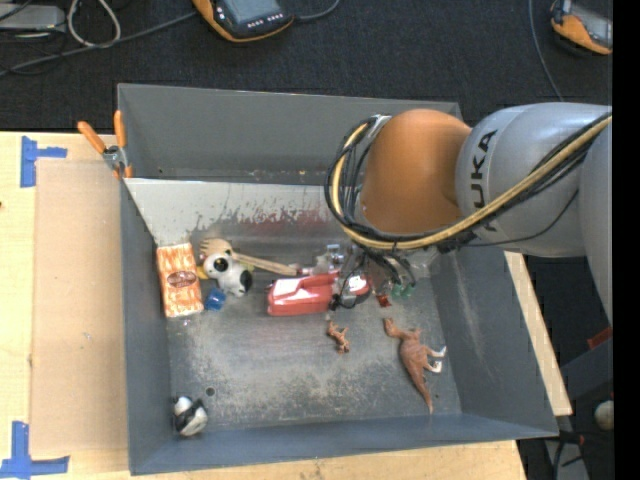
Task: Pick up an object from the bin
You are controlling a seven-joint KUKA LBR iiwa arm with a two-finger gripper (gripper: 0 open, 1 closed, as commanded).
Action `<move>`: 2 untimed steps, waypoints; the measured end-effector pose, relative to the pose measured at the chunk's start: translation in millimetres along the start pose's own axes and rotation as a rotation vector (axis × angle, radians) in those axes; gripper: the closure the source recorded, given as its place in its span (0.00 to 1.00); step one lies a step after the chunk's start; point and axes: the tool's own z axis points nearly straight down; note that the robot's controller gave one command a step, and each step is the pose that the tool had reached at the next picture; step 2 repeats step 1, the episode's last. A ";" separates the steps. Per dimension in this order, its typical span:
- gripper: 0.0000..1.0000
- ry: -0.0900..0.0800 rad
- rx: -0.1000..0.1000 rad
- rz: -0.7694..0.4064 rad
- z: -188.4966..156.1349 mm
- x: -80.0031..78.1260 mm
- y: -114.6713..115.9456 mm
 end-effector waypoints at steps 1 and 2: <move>1.00 0.003 0.000 0.004 -75.5 -6.0 3.6; 1.00 0.003 0.000 0.004 -75.5 -6.0 3.6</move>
Offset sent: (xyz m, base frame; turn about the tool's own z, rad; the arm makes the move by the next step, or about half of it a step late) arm -0.0177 -0.0187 -0.0633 -0.4587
